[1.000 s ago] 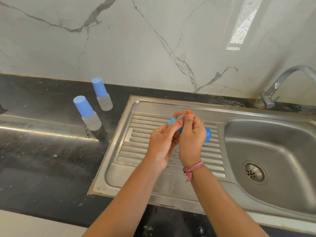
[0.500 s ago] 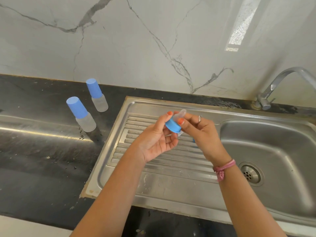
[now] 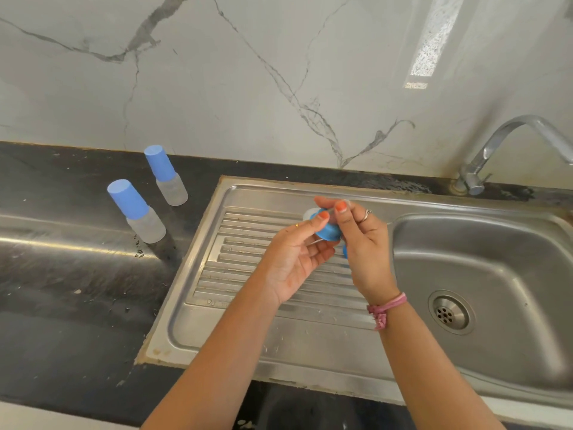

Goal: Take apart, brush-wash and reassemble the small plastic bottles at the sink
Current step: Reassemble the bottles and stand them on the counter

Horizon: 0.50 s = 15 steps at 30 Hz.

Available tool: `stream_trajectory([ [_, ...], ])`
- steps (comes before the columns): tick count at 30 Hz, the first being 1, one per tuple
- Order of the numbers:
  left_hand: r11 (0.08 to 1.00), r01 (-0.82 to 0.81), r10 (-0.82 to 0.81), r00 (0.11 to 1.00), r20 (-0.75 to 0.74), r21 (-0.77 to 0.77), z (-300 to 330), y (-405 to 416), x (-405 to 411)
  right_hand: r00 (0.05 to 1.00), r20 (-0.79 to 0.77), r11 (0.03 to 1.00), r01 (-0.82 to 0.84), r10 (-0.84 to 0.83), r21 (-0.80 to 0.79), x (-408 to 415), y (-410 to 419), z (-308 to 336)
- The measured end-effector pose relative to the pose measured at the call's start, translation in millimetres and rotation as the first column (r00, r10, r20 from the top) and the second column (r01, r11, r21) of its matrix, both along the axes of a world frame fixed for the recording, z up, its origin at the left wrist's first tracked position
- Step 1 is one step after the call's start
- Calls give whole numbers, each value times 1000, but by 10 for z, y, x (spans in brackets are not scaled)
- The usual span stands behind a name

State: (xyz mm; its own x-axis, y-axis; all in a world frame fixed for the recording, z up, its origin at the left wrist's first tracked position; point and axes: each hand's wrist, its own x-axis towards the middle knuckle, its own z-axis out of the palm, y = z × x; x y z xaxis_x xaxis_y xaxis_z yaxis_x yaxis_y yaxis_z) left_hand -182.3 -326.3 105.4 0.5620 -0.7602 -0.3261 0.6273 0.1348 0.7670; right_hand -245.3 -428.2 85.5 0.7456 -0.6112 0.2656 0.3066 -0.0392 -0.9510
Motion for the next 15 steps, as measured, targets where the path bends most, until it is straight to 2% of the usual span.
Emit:
stream_trajectory([
  [4,996,-43,41,999,-35,-74,-27,-81,-62,995,28,981,91,-97,171,74,122,-17],
  [12,997,-45,47,998,43,-56,-97,-145,-107,980,-22,951,198,-199,238,96,173,-14],
  [15,999,-27,29,999,38,-42,-124,-162,-89,991,-42,958,134,-127,253,56,79,-29],
])
